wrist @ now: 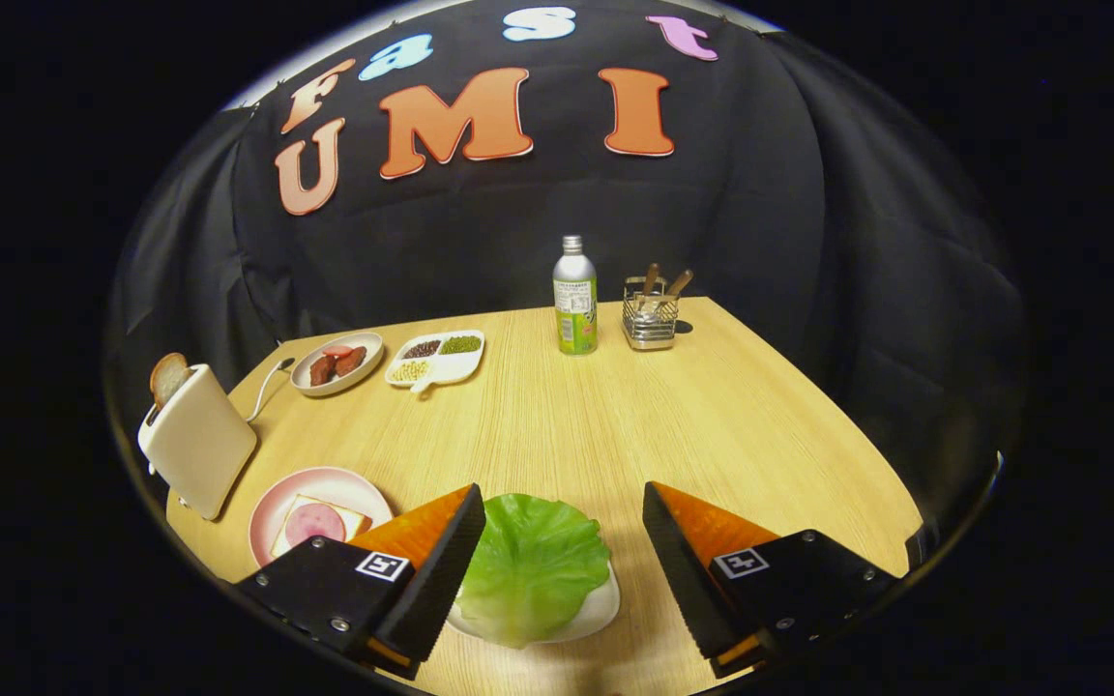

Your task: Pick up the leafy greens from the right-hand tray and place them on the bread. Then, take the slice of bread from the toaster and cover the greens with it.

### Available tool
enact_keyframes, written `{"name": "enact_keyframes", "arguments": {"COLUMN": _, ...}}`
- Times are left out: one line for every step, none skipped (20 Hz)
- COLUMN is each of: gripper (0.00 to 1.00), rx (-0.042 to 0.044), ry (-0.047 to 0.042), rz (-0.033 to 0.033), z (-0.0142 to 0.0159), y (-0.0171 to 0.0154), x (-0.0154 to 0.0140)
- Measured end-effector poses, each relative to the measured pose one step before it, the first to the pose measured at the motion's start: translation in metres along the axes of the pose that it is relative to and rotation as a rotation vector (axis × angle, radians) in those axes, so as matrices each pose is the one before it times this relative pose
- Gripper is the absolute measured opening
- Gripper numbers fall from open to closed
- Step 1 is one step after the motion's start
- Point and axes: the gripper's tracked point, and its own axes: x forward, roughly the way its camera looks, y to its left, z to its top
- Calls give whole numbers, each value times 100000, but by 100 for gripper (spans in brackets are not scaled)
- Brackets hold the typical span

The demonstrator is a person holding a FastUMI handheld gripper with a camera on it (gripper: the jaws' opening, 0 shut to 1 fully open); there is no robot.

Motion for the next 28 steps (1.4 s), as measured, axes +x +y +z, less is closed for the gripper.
{"name": "enact_keyframes", "arguments": {"gripper": 98, "rx": -845, "ry": 2722, "rz": 891, "z": -304, "y": 247, "x": 102}}
{"name": "enact_keyframes", "arguments": {"gripper": 98, "rx": -782, "ry": 2637, "rz": 1205, "z": -268, "y": 296, "x": 50}}
{"name": "enact_keyframes", "arguments": {"gripper": 98, "rx": -1070, "ry": 2616, "rz": 1233, "z": -329, "y": 382, "x": 345}}
{"name": "enact_keyframes", "arguments": {"gripper": 98, "rx": -1152, "ry": 2457, "rz": 875, "z": -316, "y": 259, "x": 251}}
{"name": "enact_keyframes", "arguments": {"gripper": 98, "rx": -1627, "ry": 2958, "rz": 1417, "z": -428, "y": 349, "x": 182}}
{"name": "enact_keyframes", "arguments": {"gripper": 98, "rx": -1132, "ry": 2512, "rz": 1072, "z": -412, "y": 477, "x": 151}}
{"name": "enact_keyframes", "arguments": {"gripper": 97, "rx": -967, "ry": 2342, "rz": 1312, "z": -304, "y": 381, "x": 241}}
{"name": "enact_keyframes", "arguments": {"gripper": 97, "rx": -952, "ry": 2127, "rz": 823, "z": -414, "y": 319, "x": 227}}
{"name": "enact_keyframes", "arguments": {"gripper": 97, "rx": -1251, "ry": 1718, "rz": 261, "z": -237, "y": 168, "x": 324}}
{"name": "enact_keyframes", "arguments": {"gripper": 96, "rx": -1606, "ry": 1853, "rz": 93, "z": -350, "y": 156, "x": 187}}
{"name": "enact_keyframes", "arguments": {"gripper": 96, "rx": -1629, "ry": 1814, "rz": 47, "z": -406, "y": 236, "x": 366}}
{"name": "enact_keyframes", "arguments": {"gripper": 95, "rx": -1941, "ry": 2225, "rz": 380, "z": -475, "y": 319, "x": 321}}
{"name": "enact_keyframes", "arguments": {"gripper": 94, "rx": -1728, "ry": 2253, "rz": 217, "z": -486, "y": 266, "x": 209}}
{"name": "enact_keyframes", "arguments": {"gripper": 92, "rx": -1553, "ry": 1604, "rz": 365, "z": -340, "y": 139, "x": 185}}
{"name": "enact_keyframes", "arguments": {"gripper": 92, "rx": -1255, "ry": 1396, "rz": -384, "z": -323, "y": 172, "x": 386}}
{"name": "enact_keyframes", "arguments": {"gripper": 90, "rx": -665, "ry": 1115, "rz": -408, "z": -188, "y": 5, "x": 337}}
{"name": "enact_keyframes", "arguments": {"gripper": 89, "rx": -6, "ry": 1325, "rz": -303, "z": -363, "y": -10, "x": 283}}
{"name": "enact_keyframes", "arguments": {"gripper": 88, "rx": 467, "ry": 1585, "rz": -609, "z": -342, "y": -70, "x": 395}}
{"name": "enact_keyframes", "arguments": {"gripper": 87, "rx": 807, "ry": 1206, "rz": -106, "z": -343, "y": -29, "x": 382}}
{"name": "enact_keyframes", "arguments": {"gripper": 85, "rx": 882, "ry": 1441, "rz": -108, "z": -319, "y": 14, "x": 288}}
{"name": "enact_keyframes", "arguments": {"gripper": 84, "rx": 125, "ry": 1264, "rz": -321, "z": -414, "y": 25, "x": 376}}
{"name": "enact_keyframes", "arguments": {"gripper": 80, "rx": -654, "ry": 713, "rz": -1315, "z": -137, "y": -165, "x": 353}}
{"name": "enact_keyframes", "arguments": {"gripper": 79, "rx": -167, "ry": 287, "rz": 502, "z": 100, "y": 228, "x": 223}}
{"name": "enact_keyframes", "arguments": {"gripper": 77, "rx": 400, "ry": -389, "rz": -50, "z": 109, "y": 101, "x": -74}}
{"name": "enact_keyframes", "arguments": {"gripper": 74, "rx": 714, "ry": 876, "rz": 1593, "z": -113, "y": 446, "x": 187}}
{"name": "enact_keyframes", "arguments": {"gripper": 69, "rx": 1446, "ry": -1791, "rz": 118, "z": 312, "y": 71, "x": -81}}
{"name": "enact_keyframes", "arguments": {"gripper": 62, "rx": -96, "ry": 361, "rz": 363, "z": -196, "y": 212, "x": 41}}
{"name": "enact_keyframes", "arguments": {"gripper": 53, "rx": -445, "ry": -1597, "rz": 635, "z": 100, "y": 299, "x": 137}}
